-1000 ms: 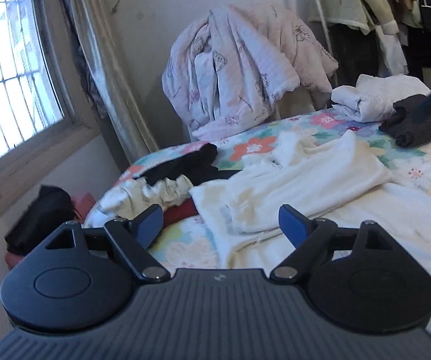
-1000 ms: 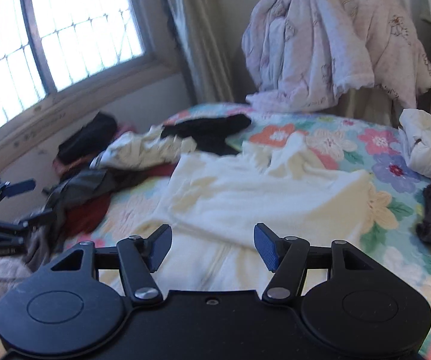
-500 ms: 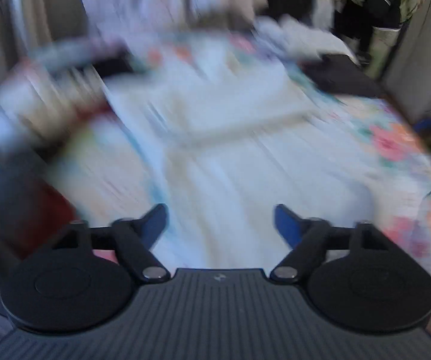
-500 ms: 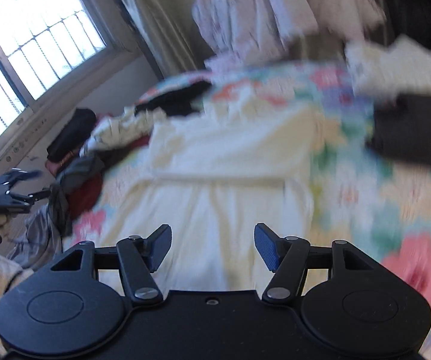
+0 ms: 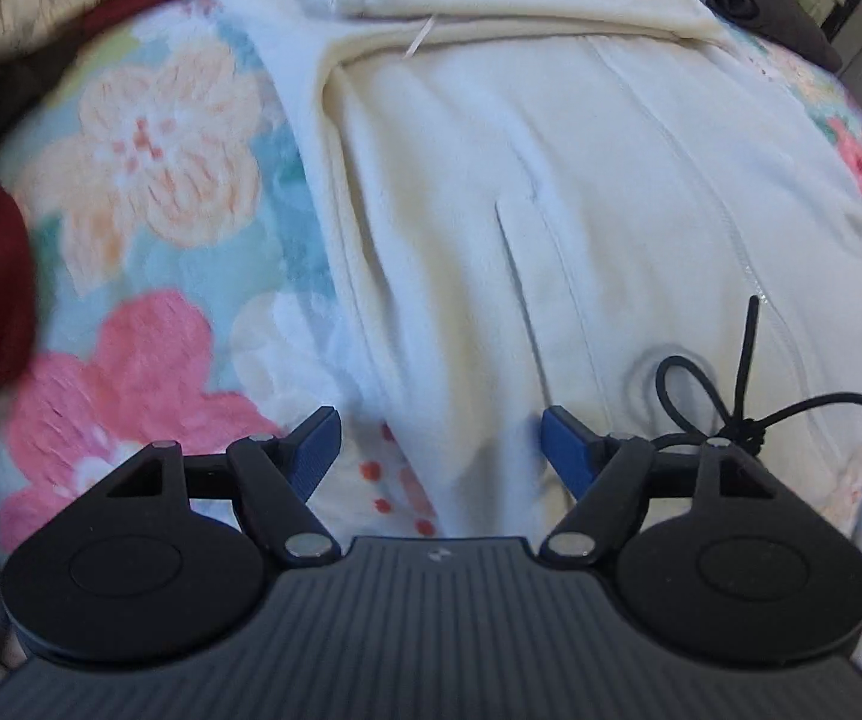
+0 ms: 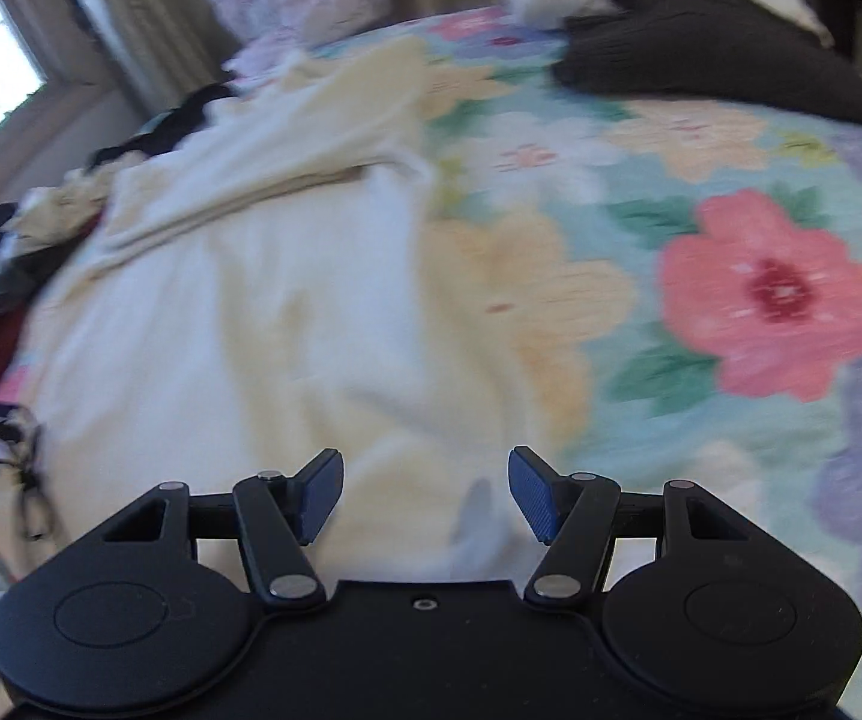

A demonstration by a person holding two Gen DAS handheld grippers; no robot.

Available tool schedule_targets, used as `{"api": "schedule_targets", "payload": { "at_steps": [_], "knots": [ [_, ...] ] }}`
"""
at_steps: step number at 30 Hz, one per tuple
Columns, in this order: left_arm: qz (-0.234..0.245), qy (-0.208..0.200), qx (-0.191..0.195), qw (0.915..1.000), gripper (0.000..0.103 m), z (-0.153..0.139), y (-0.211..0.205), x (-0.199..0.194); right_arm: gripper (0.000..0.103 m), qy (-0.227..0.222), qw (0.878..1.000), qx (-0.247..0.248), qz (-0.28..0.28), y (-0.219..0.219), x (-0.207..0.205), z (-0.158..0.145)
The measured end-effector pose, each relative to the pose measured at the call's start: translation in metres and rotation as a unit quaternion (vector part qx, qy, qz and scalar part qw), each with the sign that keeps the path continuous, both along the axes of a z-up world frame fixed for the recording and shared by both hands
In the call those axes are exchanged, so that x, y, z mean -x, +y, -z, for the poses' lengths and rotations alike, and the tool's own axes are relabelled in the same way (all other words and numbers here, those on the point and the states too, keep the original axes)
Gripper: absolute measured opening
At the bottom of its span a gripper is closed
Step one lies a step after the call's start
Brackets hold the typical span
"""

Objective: Fold clothes

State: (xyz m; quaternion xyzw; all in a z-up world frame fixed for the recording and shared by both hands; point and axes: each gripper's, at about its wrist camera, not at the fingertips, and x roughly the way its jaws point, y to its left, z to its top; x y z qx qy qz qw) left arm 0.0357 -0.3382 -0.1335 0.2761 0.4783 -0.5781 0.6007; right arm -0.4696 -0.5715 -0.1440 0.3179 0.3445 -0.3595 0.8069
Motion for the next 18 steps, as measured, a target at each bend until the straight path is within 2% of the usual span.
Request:
{"api": "schedule_targets", "payload": {
  "at_steps": [5, 8, 10, 12, 14, 15, 16, 17, 18],
  "knots": [
    [0.011, 0.076, -0.009, 0.9970, 0.075, 0.007, 0.011, -0.005, 0.067, -0.005, 0.999, -0.020, 0.028, -0.013, 0.026, 0.024],
    [0.031, 0.095, -0.020, 0.9948, 0.076, 0.010, 0.016, 0.001, 0.067, -0.023, 0.998, -0.046, 0.032, -0.009, 0.037, 0.043],
    [0.036, 0.090, -0.025, 0.9950, 0.078, 0.013, 0.017, 0.006, 0.068, -0.046, 0.997, -0.056, 0.024, -0.002, 0.036, 0.049],
    [0.030, 0.090, -0.029, 0.9950, 0.081, 0.016, 0.015, 0.007, 0.078, -0.067, 0.996, -0.065, 0.016, 0.006, 0.031, 0.054],
    [0.018, 0.102, -0.032, 0.9942, 0.093, 0.019, 0.011, 0.007, 0.081, -0.071, 0.996, -0.059, 0.006, 0.011, 0.021, 0.056],
    [0.011, 0.108, -0.034, 0.9936, 0.095, 0.021, 0.009, 0.007, 0.081, -0.069, 0.996, -0.055, -0.001, 0.014, 0.015, 0.056],
    [0.017, 0.090, -0.036, 0.9951, 0.092, 0.020, 0.008, 0.013, 0.077, -0.068, 0.996, -0.050, -0.010, 0.016, 0.009, 0.055],
    [0.025, 0.070, -0.039, 0.9965, 0.061, 0.019, 0.006, 0.020, 0.058, -0.070, 0.996, -0.045, -0.023, 0.018, 0.002, 0.055],
    [0.052, 0.048, -0.025, 0.9972, 0.036, 0.011, 0.006, 0.029, 0.028, -0.071, 0.996, -0.041, -0.034, 0.020, -0.005, 0.054]
  ]
}}
